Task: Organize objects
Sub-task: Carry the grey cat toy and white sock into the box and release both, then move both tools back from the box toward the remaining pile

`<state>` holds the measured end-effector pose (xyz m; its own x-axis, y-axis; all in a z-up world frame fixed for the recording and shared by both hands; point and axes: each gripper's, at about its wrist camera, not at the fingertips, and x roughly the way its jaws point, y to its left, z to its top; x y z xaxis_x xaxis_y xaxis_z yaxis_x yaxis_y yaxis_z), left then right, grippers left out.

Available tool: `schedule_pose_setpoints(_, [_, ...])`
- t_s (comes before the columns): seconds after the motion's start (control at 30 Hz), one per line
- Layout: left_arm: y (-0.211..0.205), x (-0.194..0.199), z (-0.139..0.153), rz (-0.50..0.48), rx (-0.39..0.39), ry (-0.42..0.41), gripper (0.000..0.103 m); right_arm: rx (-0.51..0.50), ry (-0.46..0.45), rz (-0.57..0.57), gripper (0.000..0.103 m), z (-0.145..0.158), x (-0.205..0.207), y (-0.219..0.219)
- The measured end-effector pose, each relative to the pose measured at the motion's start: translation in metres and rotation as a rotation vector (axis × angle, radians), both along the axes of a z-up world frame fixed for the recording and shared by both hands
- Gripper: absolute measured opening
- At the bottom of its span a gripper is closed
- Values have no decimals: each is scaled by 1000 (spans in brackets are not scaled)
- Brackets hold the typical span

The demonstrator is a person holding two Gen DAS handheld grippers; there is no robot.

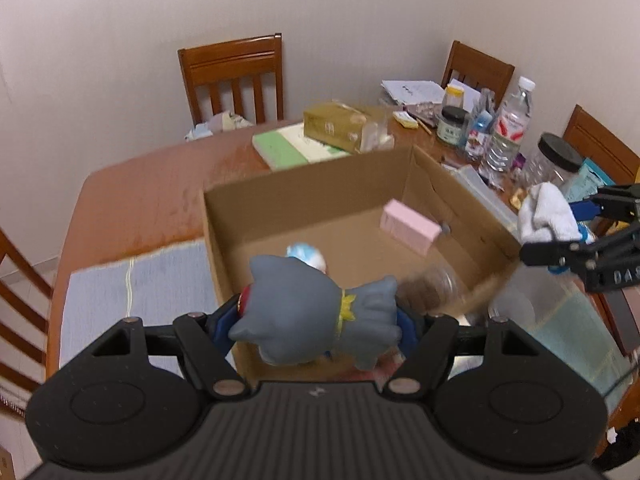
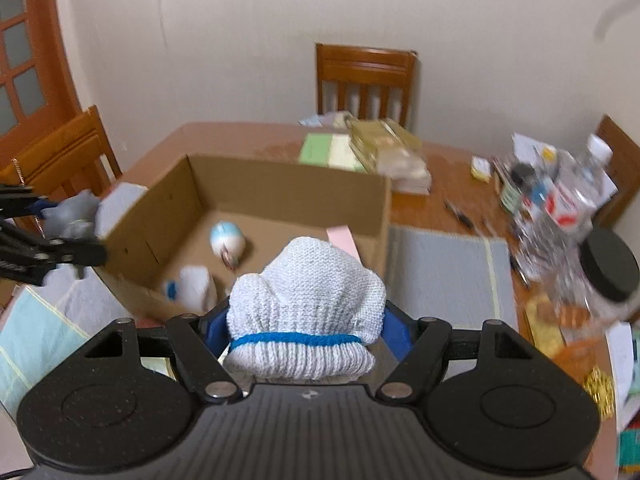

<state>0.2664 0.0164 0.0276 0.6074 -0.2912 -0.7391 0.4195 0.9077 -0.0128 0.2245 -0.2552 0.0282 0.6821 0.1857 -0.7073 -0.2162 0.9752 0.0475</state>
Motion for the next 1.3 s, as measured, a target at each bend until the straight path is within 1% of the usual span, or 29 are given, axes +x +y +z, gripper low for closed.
schedule_pose_setpoints(0.17, [-9,46,-1,-7,-4,4,73,-16,-27,18,78,10,29,19])
schedule_pose_setpoints(0.33, [-11,82,-7,15,1,7,73,-23,-3,16,78,7,60,31])
schedule_pose_setpoints(0.37, [-11,88,-9,14,-1,11,73,-24,-1,13,81,5,66,32])
schedule_pose_setpoints(0.43, [-13,97,-15,10,5,20,75,-25,-1,4,93,1,76,36])
schedule_pose_setpoints(0.47, [-15,101,-19,14,13,26,79,-27,-6,-8,103,-2,81,37])
schedule_pose_setpoints(0.5, [-16,104,-22,25,23,28,87,-27,-6,-21,103,-4,84,38])
schedule_pose_setpoints(0.57, [-16,109,-28,52,40,18,93,-10,2,-27,103,-6,88,39])
schedule_pose_setpoints(0.6, [-16,110,-30,57,43,12,93,-5,10,-29,103,-8,89,39])
schedule_pose_setpoints(0.73, [-18,111,-35,56,47,32,95,-26,30,-32,103,-15,86,38])
schedule_pose_setpoints(0.77, [-19,110,-34,56,51,32,98,-32,30,-33,103,-16,85,37])
schedule_pose_setpoints(0.9, [-23,100,-28,48,61,15,99,-42,37,-41,103,-17,77,34])
schedule_pose_setpoints(0.97, [-23,93,-24,49,53,10,99,-44,37,-49,103,-16,73,32])
schedule_pose_setpoints(1.17, [-18,63,-15,61,19,-14,100,-23,22,-61,103,-16,49,27])
schedule_pose_setpoints(1.23, [-16,50,-14,64,18,-33,100,-28,-1,-56,103,-20,36,27])
schedule_pose_setpoints(1.3, [-14,37,-13,81,29,-38,100,-45,-1,-80,103,-22,24,27])
